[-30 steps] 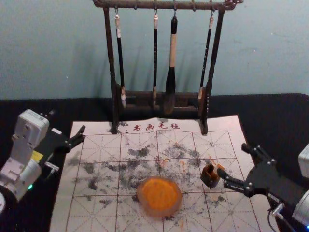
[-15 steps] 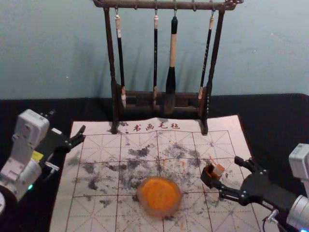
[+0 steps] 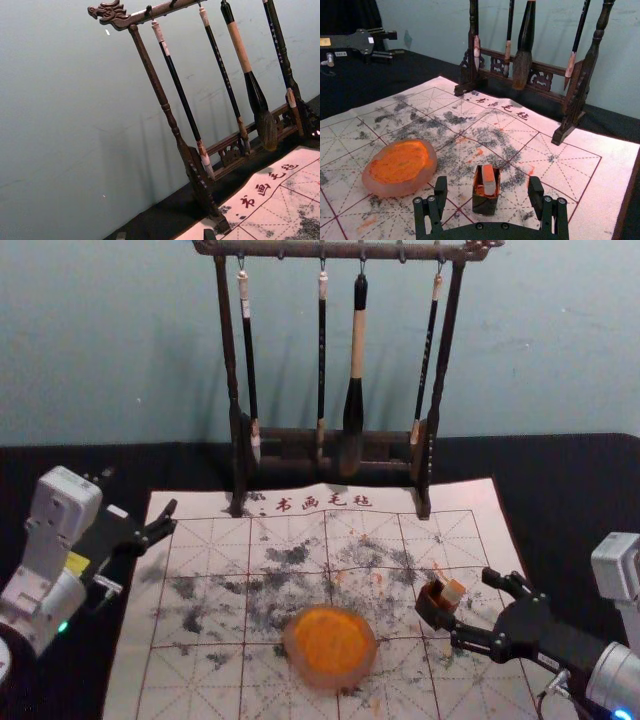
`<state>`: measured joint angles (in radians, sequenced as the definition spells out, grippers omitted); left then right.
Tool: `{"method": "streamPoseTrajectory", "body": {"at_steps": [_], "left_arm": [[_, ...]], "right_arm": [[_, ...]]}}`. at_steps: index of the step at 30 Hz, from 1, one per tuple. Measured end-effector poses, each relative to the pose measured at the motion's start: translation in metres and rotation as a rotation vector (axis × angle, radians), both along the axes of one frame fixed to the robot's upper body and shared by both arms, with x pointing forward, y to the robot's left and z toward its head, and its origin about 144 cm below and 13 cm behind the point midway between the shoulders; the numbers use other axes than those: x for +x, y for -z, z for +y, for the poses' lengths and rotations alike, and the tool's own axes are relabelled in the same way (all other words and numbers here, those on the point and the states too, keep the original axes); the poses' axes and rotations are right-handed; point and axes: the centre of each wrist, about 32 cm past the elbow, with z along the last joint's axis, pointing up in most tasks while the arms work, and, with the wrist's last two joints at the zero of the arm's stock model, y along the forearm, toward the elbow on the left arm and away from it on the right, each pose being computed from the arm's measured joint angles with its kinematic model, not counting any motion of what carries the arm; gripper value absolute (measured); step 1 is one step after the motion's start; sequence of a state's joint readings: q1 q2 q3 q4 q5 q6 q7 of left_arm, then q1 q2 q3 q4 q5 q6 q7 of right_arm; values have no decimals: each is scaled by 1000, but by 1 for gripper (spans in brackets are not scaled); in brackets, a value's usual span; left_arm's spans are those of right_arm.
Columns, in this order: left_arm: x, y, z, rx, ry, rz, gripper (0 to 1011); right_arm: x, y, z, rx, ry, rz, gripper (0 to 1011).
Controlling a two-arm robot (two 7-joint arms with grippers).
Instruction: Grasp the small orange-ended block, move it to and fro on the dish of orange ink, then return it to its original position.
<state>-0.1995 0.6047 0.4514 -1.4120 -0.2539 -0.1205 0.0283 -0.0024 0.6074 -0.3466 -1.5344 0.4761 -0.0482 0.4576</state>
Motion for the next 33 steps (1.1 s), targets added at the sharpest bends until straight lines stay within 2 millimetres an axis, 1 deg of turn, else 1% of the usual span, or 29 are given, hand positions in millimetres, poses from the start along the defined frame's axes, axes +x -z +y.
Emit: {"method": "streamPoseTrajectory", "body": {"at_steps": [12,33], "left_arm": [[0,0,0,0,0,0,1001],[0,0,0,0,0,0,1001]], "right_arm": [[7,5,1,20,14,19,1000],[17,5,3,23,4,29,1000]]}}
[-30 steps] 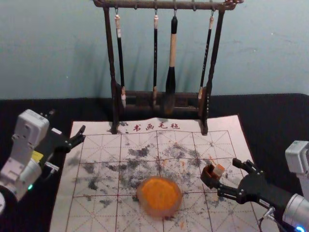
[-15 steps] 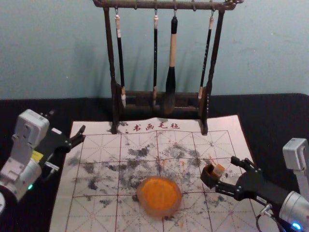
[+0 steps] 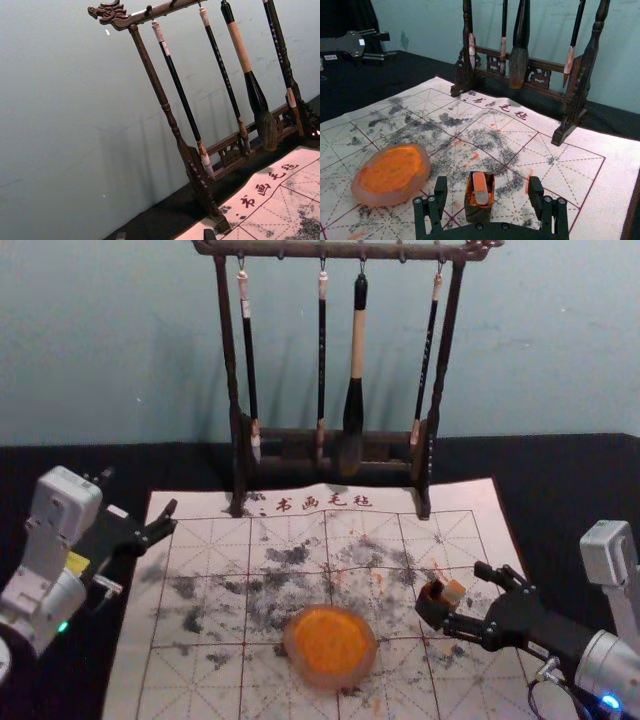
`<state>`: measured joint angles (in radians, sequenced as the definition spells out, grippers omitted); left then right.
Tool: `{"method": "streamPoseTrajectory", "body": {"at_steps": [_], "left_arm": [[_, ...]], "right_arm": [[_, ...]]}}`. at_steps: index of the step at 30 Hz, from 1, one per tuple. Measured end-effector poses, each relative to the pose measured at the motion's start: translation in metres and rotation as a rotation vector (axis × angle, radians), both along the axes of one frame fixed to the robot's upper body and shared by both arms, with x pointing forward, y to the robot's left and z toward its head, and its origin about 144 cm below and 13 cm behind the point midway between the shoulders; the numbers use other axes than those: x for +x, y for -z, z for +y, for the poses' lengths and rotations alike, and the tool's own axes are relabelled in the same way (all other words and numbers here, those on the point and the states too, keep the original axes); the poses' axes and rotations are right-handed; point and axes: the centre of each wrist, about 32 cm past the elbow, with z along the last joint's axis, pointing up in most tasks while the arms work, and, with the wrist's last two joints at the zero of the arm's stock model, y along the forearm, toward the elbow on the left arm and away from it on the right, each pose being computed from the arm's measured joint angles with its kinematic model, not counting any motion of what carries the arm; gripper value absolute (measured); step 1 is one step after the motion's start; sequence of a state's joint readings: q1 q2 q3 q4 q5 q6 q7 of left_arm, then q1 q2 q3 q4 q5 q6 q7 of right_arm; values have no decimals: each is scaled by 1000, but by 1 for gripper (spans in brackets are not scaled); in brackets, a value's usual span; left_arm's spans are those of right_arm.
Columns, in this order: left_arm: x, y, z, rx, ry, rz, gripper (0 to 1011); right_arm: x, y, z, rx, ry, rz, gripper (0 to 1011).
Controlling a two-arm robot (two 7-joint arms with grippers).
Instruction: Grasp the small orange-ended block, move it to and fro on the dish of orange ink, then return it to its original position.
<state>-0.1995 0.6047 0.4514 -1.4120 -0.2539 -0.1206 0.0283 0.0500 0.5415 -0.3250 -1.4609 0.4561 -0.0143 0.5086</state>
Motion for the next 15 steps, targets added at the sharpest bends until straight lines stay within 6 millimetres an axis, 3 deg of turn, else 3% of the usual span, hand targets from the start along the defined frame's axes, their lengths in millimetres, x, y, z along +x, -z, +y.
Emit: {"method": "streamPoseTrajectory", "body": {"at_steps": [15], "left_arm": [[0,0,0,0,0,0,1001]], "right_arm": [[0,0,0,7,3,5,1000]]}}
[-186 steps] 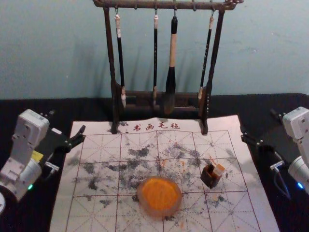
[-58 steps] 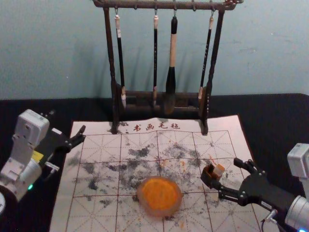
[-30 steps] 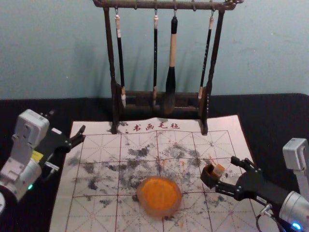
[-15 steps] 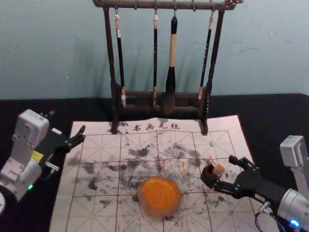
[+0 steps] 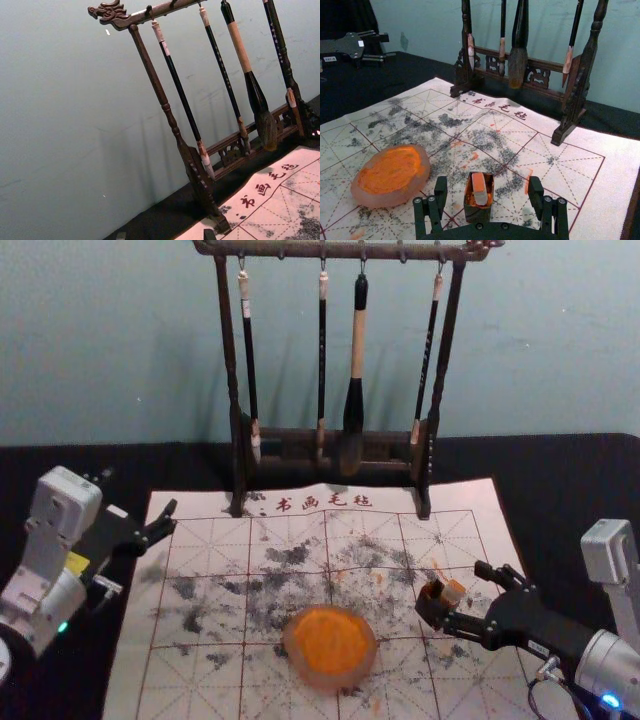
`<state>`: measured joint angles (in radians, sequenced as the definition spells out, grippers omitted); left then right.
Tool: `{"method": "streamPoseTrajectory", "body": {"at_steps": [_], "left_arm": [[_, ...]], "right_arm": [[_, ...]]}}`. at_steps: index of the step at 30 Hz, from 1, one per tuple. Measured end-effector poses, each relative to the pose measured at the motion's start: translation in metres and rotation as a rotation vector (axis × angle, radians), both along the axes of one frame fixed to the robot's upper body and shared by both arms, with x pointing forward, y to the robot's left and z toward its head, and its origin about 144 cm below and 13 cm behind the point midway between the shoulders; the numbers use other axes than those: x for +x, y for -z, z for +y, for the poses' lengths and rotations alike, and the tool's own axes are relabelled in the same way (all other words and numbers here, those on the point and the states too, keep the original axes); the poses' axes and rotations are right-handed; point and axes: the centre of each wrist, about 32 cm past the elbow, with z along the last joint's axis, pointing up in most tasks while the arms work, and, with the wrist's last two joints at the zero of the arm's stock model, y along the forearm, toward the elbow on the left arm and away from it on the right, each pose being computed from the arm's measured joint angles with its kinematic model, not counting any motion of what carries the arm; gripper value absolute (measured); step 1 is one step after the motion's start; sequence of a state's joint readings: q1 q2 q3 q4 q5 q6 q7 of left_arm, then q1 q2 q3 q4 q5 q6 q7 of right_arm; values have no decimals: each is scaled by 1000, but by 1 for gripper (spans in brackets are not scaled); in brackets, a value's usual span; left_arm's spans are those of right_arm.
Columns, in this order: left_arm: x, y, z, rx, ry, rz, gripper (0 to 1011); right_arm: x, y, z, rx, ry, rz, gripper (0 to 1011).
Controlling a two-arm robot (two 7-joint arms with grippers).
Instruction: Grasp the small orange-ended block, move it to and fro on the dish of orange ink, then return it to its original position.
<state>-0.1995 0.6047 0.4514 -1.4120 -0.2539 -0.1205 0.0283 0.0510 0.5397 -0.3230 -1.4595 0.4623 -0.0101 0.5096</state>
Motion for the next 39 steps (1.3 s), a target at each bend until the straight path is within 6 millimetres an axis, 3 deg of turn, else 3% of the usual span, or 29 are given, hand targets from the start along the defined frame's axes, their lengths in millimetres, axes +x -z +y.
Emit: {"method": "streamPoseTrajectory", "body": {"at_steps": [7,15,25,26,28,32,36,39], "left_arm": [[0,0,0,0,0,0,1001],[0,0,0,0,0,0,1001],[0,0,0,0,0,0,1001],[0,0,0,0,0,0,1001],[0,0,0,0,0,0,1001],[0,0,0,0,0,0,1001],[0,0,0,0,0,0,1002],[0,0,0,0,0,0,1001]], "right_arm": [[0,0,0,-1,0,-1,994],[0,0,0,-1,-1,-1,836],[0,0,0,-1,-1,-2,477],[0,0,0,-1,-1,-2,477],[0,0,0,-1,-1,-2,374],[0,0,0,-1,-1,-2,303],[0,0,0,-1,-1,-2,137],[0,0,0,-1,-1,-2,92]]}}
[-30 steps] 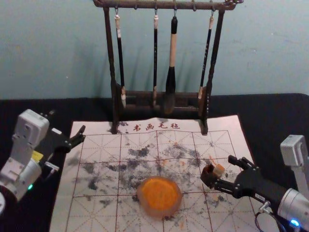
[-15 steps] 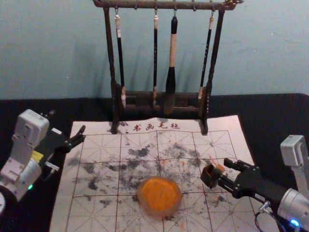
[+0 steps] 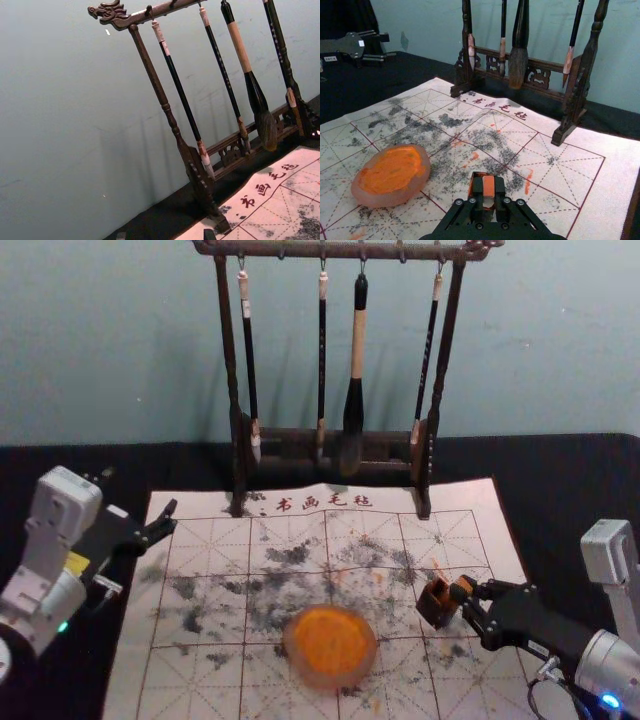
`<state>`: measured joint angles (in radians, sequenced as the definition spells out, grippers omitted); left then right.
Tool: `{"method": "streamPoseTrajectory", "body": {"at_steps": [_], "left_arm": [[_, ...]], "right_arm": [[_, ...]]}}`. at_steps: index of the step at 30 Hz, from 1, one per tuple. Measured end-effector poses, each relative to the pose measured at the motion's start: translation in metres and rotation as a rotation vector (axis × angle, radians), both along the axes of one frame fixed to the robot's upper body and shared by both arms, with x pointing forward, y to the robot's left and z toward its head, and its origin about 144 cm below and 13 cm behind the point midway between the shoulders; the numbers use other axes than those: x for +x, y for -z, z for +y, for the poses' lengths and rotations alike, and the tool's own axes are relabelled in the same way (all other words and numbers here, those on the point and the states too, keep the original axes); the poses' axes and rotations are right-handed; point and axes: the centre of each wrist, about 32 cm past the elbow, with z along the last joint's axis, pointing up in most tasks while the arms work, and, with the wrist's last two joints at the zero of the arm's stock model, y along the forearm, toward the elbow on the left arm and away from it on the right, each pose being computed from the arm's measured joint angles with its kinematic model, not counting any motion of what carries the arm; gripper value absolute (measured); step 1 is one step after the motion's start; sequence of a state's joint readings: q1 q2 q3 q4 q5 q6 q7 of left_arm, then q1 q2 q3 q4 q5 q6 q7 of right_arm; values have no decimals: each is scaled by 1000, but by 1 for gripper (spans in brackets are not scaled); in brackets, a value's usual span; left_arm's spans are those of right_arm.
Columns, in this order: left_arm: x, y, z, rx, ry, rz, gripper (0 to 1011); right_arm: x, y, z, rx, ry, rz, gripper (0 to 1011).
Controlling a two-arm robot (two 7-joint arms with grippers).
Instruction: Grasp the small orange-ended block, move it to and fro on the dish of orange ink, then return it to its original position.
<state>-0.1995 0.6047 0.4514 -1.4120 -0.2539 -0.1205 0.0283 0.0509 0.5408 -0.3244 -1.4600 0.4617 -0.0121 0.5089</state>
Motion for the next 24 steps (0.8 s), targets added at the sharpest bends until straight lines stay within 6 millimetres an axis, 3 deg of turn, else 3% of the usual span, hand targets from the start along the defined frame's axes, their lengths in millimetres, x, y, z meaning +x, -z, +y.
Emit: {"method": "streamPoseTrajectory", "body": {"at_steps": [24], "left_arm": [[0,0,0,0,0,0,1001]], "right_arm": [[-1,-4,4,2,-31,-11,92]]}}
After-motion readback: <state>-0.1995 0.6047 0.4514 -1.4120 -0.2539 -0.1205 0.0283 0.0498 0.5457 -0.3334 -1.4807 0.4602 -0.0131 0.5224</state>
